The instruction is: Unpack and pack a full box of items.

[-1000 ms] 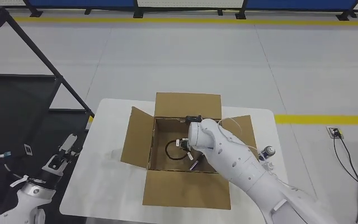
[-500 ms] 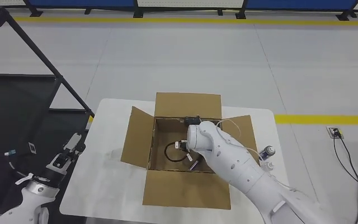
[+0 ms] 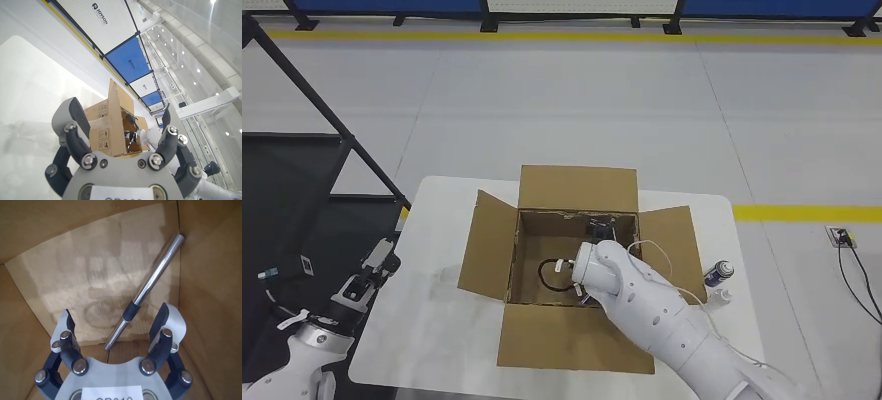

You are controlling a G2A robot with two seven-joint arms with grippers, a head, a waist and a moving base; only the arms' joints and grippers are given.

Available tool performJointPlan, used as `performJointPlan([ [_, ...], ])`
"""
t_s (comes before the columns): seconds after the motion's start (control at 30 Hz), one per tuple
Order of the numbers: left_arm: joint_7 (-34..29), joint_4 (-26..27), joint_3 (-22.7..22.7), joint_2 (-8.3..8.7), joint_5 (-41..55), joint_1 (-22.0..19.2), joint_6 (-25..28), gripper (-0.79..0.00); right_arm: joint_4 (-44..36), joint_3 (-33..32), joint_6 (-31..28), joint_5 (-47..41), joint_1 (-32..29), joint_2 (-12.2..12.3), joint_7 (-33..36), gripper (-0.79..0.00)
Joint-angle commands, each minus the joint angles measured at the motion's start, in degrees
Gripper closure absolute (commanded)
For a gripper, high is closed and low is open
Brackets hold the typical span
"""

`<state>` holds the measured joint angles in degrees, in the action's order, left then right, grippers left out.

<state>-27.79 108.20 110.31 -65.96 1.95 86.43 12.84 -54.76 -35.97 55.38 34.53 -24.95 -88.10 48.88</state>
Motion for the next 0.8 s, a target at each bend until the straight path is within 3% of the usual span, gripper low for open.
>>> performJointPlan([
  [0.0,-0.01,-0.04,-0.04,0.04,-0.01,-0.03,-0.05,-0.785,0.31,-0.59,-0.06,-0.79,-0.10,0.15,0.08,-0.785],
  [0.07,0.11,-0.11,-0.03,0.08,0.08,-0.05,-0.09,-0.785,0.67,-0.94,-0.40,-0.87,-0.16,0.41,0.42,-0.696],
  [0.13,0.18,-0.15,0.01,0.13,0.19,-0.08,-0.15,-0.785,0.71,-1.14,-0.45,-0.95,-0.37,0.60,0.47,-0.526],
  [0.17,0.19,-0.15,0.01,0.15,0.22,-0.10,-0.19,-0.785,0.68,-1.18,-0.47,-1.00,-0.44,0.68,0.49,-0.406],
  [0.2,0.18,-0.16,0.02,0.18,0.23,-0.14,-0.21,-0.785,0.70,-1.17,-0.53,-1.03,-0.50,0.76,0.55,-0.379],
  [0.77,0.49,-0.66,-0.06,0.57,0.43,-0.69,-0.35,-0.785,5.25,3.41,2.62,-5.20,1.81,-0.79,-2.59,-0.262],
])
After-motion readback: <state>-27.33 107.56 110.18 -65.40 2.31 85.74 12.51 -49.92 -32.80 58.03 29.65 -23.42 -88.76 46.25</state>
